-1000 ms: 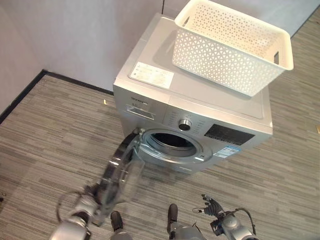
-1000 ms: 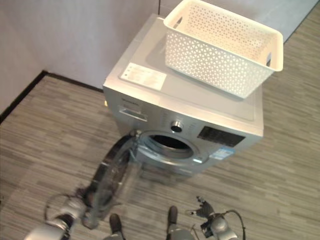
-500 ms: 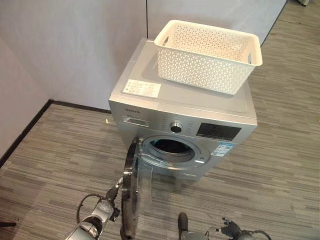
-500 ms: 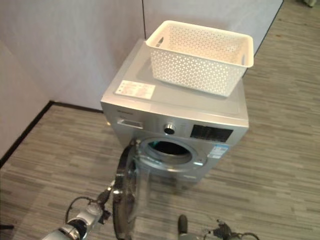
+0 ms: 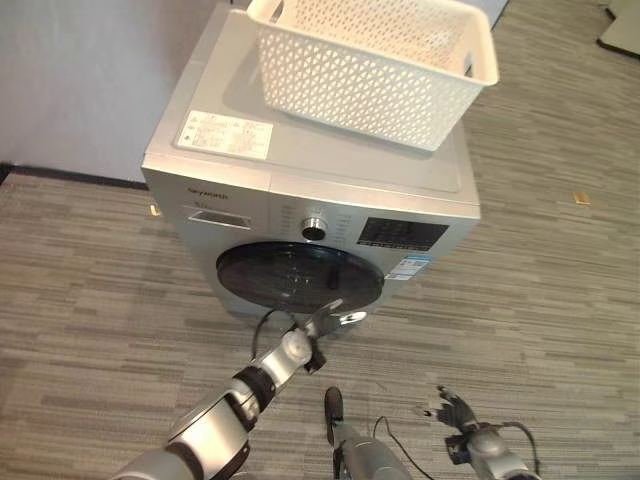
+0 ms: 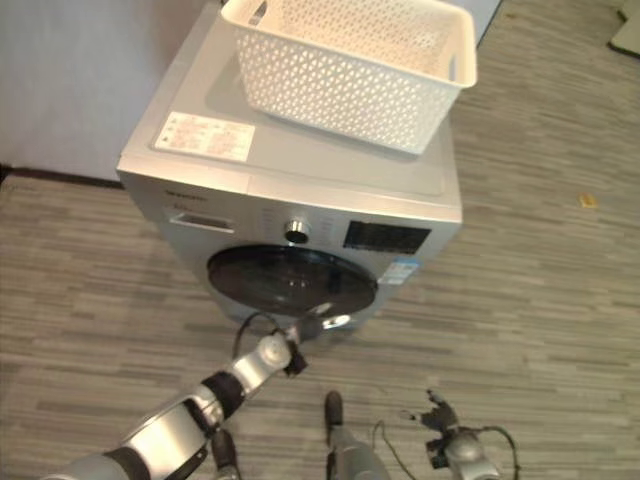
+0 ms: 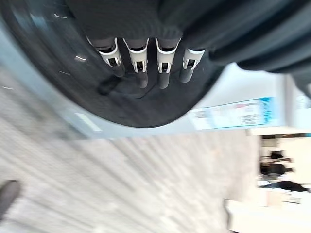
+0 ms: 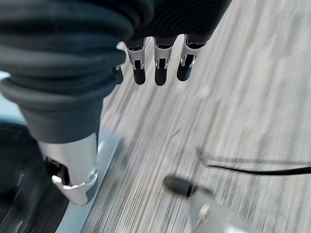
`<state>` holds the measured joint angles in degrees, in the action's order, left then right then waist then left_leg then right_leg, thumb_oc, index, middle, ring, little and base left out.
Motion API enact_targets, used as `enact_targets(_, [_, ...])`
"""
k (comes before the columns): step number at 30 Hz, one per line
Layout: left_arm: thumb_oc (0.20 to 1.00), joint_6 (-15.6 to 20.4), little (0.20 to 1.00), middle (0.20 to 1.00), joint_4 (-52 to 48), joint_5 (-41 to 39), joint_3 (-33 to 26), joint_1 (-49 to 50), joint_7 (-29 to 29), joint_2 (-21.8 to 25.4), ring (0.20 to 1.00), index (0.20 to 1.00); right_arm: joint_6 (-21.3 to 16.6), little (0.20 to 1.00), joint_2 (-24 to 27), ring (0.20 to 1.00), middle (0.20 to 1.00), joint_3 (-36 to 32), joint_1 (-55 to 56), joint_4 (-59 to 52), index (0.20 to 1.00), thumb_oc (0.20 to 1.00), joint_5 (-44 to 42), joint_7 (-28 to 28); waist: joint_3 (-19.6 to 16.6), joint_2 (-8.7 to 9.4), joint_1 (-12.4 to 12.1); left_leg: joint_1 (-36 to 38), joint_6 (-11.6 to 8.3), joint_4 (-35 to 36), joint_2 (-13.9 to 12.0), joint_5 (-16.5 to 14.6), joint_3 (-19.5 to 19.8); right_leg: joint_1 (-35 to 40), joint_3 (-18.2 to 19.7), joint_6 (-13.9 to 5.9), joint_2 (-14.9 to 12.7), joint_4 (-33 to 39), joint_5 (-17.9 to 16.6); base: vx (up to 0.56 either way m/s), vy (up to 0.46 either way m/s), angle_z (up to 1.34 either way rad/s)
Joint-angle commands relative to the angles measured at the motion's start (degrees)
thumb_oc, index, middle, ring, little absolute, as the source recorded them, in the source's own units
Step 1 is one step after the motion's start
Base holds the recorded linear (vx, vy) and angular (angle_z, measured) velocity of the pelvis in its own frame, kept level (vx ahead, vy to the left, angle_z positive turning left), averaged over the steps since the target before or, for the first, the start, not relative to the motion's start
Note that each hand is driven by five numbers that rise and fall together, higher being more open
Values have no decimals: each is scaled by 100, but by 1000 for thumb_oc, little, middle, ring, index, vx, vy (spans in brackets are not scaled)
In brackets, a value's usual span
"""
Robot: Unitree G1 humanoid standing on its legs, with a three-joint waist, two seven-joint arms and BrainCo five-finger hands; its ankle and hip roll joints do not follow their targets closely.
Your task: Grab the laundry basket,head to the washer,open it,put in the laundry and shut it.
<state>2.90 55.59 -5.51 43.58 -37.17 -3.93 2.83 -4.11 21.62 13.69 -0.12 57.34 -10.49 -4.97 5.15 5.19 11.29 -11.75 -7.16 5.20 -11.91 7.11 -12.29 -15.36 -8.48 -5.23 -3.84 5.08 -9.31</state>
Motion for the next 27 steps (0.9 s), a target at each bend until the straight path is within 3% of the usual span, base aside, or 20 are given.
enact_targets(1, [1000, 344, 1000, 1000, 261, 138, -507, -396, -235, 81, 1000, 1000, -91, 1000, 244, 1000, 1000, -60, 200, 74, 1000, 1000, -19, -68, 85, 25, 50, 207, 15, -20, -176, -213, -174, 191, -76, -294, 78, -8, 628, -73, 11, 25])
enact_targets(3, [1000, 522, 1000, 1000, -213, -145, -779, -15, -312, 514, 1000, 1000, -128, 1000, 171, 1000, 1000, -149, 461, 153, 1000, 1000, 65, -44, 14, -7, -15, 385, 13, -20, -110, -260, -207, 320, -101, -311, 30, -8, 631, -18, 29, -22])
enact_targets(4, [1000, 520, 1000, 1000, -219, -145, -779, -10, -311, 518, 1000, 1000, -128, 1000, 169, 1000, 1000, -148, 463, 152, 1000, 1000, 66, -44, 15, -4, -17, 391, 13, -20, -109, -261, -210, 324, -98, -312, 30, -8, 631, 42, 53, -23])
enact_targets(6, [1000, 908, 1000, 1000, -1755, -611, -1257, 1314, -46, 1449, 1000, 1000, -206, 1000, 53, 1000, 1000, -377, 749, -35, 1000, 1000, 149, 75, -72, -177, -300, 678, 31, -20, -39, -319, -246, 570, -156, -346, -64, -8, 698, 81, 77, -4])
enact_targets(7, [1000, 996, 1000, 1000, -1942, -866, -1431, 1679, 104, 1570, 1000, 1000, -242, 1000, 8, 1000, 1000, -411, 792, -169, 1000, 1000, 174, 109, -90, -221, -356, 757, 34, -20, -28, -348, -268, 648, -167, -358, -74, -8, 728, 69, 56, -25])
enact_targets(10, [1000, 972, 1000, 1000, -1994, -1471, -1819, 2329, 437, 1634, 1000, 1000, -280, 1000, -76, 1000, 1000, -427, 826, -338, 1000, 1000, 193, 205, -179, -275, -441, 853, 42, -20, -4, -366, -307, 727, -169, -359, -98, -8, 749, 47, 27, 3])
enact_targets(11, [1000, 1062, 1000, 1000, -2096, -2027, -2378, 3146, 655, 1705, 1000, 1000, -353, 1000, -194, 1000, 1000, -408, 794, -485, 1000, 1000, 166, 331, -232, -355, -614, 991, 66, -20, 42, -399, -257, 885, -183, -349, -115, -8, 800, 30, 13, 14])
enact_targets(14, [1000, 963, 1000, 1000, -1705, -2677, -3077, 3864, 995, 1558, 1000, 1000, -387, 1000, -329, 1000, 1000, -449, 754, -501, 1000, 1000, 15, 473, -336, -423, -794, 1085, 92, -20, 102, -399, -155, 1081, -280, -325, -164, -8, 861, 22, 6, 7])
enact_targets(16, [1000, 1004, 1000, 1000, -1605, -2597, -3248, 4125, 1091, 1620, 1000, 1000, -378, 1000, -359, 1000, 1000, -487, 750, -504, 1000, 1000, 10, 504, -418, -458, -872, 1099, 104, -20, 144, -391, -80, 1171, -353, -314, -195, -8, 886, 9, 12, 44])
enact_targets(21, [1000, 968, 1000, 1000, -132, -1588, -3490, 4139, 730, 1508, 1000, 1000, -331, 1000, -438, 1000, 1000, -559, 709, -129, 1000, 1000, -127, 481, -495, -546, -1020, 1055, 119, -20, 268, -349, 262, 1430, -683, -244, -292, -8, 949, -23, 18, 40])
enact_targets(27, [1000, 821, 1000, 1000, 930, -1303, -3798, 4058, 561, 1349, 1000, 1000, -280, 1000, -500, 1000, 1000, -536, 709, 189, 1000, 1000, -124, 465, -502, -535, -1043, 1071, 140, -20, 341, -356, 401, 1560, -823, -214, -340, -8, 946, -2, 5, 6])
